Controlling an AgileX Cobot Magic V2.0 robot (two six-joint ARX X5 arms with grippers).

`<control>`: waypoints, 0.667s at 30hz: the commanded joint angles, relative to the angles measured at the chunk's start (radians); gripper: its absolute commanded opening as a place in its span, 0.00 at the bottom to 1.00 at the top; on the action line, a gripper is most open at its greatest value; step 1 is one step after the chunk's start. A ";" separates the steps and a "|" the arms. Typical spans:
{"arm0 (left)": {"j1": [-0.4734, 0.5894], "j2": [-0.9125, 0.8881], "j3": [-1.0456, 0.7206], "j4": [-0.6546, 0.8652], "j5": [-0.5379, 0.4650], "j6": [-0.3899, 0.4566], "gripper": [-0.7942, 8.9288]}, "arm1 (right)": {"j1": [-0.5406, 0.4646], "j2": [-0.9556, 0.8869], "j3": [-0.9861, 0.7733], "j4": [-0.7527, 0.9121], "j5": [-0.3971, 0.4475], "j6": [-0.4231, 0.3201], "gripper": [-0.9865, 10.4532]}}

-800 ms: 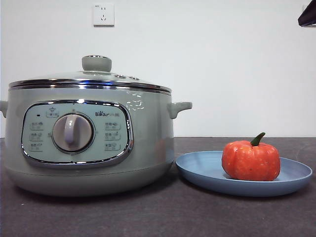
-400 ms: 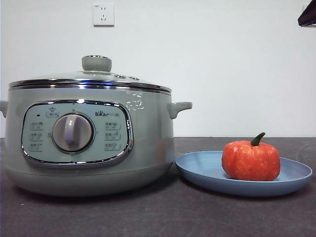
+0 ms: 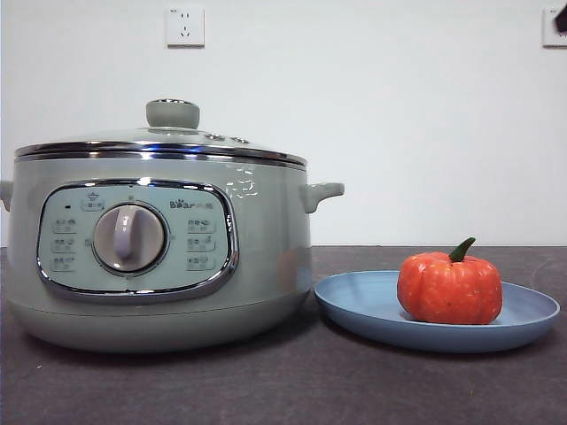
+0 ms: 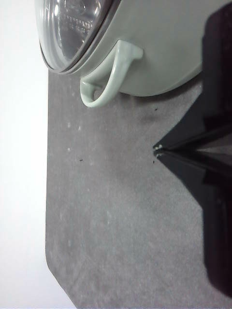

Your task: Take the pumpkin out from the steamer,put the pumpkin in the blue plate,close the lid

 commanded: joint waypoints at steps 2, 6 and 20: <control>0.002 -0.003 -0.016 0.005 0.001 -0.006 0.08 | -0.107 -0.140 -0.156 0.082 -0.045 -0.031 0.09; 0.002 -0.003 -0.016 0.005 0.000 -0.006 0.08 | -0.160 -0.260 -0.299 0.108 -0.045 -0.026 0.09; 0.002 -0.003 -0.016 0.005 0.000 -0.007 0.08 | -0.179 -0.381 -0.452 0.069 -0.047 0.083 0.09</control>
